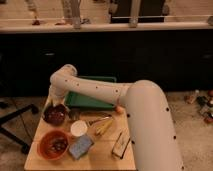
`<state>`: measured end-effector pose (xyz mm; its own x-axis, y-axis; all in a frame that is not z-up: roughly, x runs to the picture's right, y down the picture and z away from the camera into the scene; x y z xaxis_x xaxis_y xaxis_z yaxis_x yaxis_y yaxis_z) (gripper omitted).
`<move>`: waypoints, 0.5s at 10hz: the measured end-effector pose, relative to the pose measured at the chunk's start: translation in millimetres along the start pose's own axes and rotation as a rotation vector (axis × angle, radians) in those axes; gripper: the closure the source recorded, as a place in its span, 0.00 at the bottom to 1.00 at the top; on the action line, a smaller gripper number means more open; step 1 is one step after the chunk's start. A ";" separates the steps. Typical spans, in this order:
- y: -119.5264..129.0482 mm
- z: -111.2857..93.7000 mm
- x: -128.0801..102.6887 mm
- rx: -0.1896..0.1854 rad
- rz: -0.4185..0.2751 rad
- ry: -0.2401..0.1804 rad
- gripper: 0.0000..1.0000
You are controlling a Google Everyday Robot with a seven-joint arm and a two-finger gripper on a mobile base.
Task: Place pepper in purple bowl
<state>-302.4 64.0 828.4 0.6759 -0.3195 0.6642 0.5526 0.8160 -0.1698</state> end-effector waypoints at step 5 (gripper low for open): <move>5.4 4.2 -10.3 -0.015 0.028 -0.058 1.00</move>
<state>-308.4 73.7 823.6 0.6619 -0.2680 0.7000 0.5415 0.8168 -0.1993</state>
